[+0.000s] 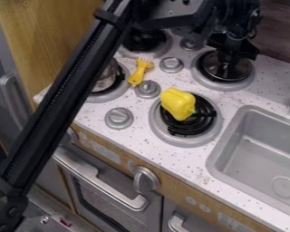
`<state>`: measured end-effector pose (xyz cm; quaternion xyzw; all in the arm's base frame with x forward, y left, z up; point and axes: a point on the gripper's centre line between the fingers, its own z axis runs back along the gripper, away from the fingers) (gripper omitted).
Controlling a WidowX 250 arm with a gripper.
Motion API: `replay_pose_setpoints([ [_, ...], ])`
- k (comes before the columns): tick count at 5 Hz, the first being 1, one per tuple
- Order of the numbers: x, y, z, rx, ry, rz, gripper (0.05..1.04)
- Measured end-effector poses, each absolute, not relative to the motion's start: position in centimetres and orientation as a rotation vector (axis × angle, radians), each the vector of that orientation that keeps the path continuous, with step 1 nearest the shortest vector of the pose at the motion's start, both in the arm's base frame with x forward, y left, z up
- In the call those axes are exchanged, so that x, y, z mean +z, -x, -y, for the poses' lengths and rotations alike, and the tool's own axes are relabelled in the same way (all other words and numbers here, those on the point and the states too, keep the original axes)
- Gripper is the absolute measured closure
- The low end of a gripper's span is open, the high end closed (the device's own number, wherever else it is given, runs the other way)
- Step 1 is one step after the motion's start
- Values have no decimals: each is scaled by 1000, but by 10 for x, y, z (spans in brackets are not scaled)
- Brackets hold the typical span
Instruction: Put the silver lid on the silver pan
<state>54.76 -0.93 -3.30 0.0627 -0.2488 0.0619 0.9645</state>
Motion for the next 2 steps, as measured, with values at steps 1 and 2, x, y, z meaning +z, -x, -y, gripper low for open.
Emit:
replay_pose_setpoints([
  [1,-29,-536,7,108,-137,496,817],
  [2,-12,-522,-4,125,-150,526,817],
])
